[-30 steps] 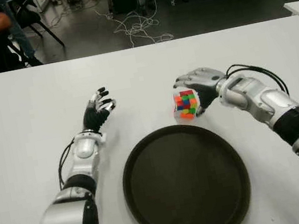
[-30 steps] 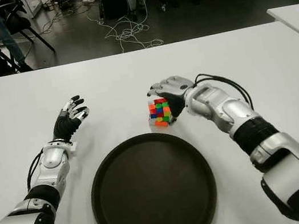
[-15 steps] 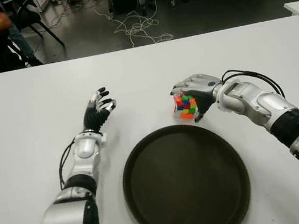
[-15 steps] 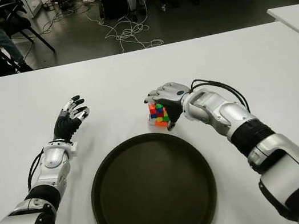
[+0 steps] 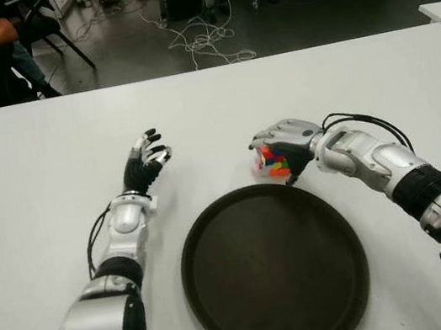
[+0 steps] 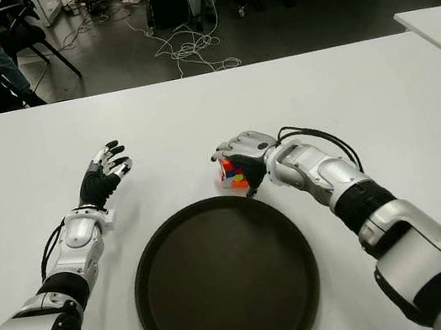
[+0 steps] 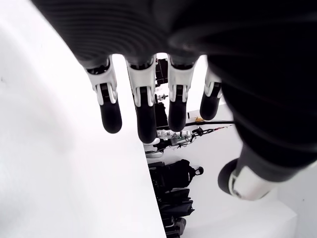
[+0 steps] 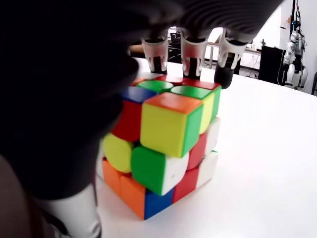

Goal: Pick up the Rubik's Cube and put it in the plate

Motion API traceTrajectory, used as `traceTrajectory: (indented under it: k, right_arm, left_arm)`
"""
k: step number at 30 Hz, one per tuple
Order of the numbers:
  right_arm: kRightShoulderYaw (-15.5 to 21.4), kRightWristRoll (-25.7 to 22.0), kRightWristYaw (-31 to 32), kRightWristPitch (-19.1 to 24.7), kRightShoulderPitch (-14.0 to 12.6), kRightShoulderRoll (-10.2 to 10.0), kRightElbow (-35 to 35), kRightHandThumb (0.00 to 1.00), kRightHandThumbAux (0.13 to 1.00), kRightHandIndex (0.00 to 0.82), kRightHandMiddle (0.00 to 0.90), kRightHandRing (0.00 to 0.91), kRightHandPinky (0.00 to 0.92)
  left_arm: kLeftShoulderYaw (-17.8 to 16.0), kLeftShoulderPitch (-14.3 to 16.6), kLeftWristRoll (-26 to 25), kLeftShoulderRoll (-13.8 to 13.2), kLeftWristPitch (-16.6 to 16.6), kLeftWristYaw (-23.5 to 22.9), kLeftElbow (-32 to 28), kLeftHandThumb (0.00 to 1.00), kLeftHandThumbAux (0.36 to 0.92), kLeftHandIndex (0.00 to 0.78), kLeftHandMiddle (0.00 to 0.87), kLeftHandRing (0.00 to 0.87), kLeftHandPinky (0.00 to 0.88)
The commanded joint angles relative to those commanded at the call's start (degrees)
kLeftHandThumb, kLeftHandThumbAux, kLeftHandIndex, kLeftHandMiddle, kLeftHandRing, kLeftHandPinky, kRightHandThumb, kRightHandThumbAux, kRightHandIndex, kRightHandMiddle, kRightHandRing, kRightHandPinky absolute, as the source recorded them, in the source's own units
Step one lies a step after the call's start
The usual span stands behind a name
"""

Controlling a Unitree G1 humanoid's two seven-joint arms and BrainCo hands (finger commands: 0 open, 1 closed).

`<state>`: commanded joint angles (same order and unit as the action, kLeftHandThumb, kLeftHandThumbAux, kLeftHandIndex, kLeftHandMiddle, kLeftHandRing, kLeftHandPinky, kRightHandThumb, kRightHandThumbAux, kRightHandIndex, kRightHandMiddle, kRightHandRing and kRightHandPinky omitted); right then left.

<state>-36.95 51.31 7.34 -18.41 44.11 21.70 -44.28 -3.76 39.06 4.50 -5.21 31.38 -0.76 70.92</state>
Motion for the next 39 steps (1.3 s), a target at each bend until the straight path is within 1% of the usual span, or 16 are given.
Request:
traceTrajectory:
  k: [9, 13, 19, 26, 31, 39]
  right_arm:
    - [-0.6, 0.1, -0.7, -0.3, 0.6, -0.5, -2.1, 0.0, 0.829, 0.139, 0.156, 0.161, 0.139]
    - [-0.6, -0.3, -0.8, -0.4, 0.6, -0.6, -2.5, 0.0, 0.829, 0.126, 0.146, 0.152, 0.129]
    - [-0.3, -0.6, -0.4, 0.1, 0.7, -0.8, -2.7, 0.0, 0.823, 0.12, 0.147, 0.155, 0.128]
    - [-0.6, -0.3, -0.5, 0.3, 0.9, -1.0, -3.4, 0.0, 0.823, 0.123, 0.147, 0.148, 0.118]
    - [-1.0, 0.1, -1.2, 0.3, 1.2, -1.2, -4.5, 0.0, 0.823, 0.133, 0.15, 0.149, 0.126]
    - [-1.3, -0.1, -2.1, -0.2, 1.5, -1.4, -5.6, 0.0, 0.827, 0.138, 0.157, 0.164, 0.151]
  left_arm:
    - [0.0, 0.0, -0.2, 0.0, 0.1, -0.2, 0.0, 0.134, 0.666, 0.121, 0.161, 0.169, 0.184]
    - [0.1, -0.1, -0.2, -0.1, 0.2, -0.3, 0.1, 0.14, 0.675, 0.127, 0.167, 0.178, 0.191]
    - [0.1, -0.2, -0.4, -0.1, 0.6, -0.6, 0.0, 0.152, 0.68, 0.126, 0.169, 0.179, 0.183]
    - [-0.1, -0.3, -0.6, 0.0, 1.1, -0.8, 0.0, 0.147, 0.674, 0.132, 0.177, 0.183, 0.185]
    - [0.0, -0.3, -0.5, -0.1, 1.0, -0.6, 0.0, 0.144, 0.654, 0.126, 0.167, 0.178, 0.182]
    - [0.0, -0.2, -0.5, 0.0, 0.5, -0.5, 0.0, 0.155, 0.66, 0.128, 0.161, 0.171, 0.174]
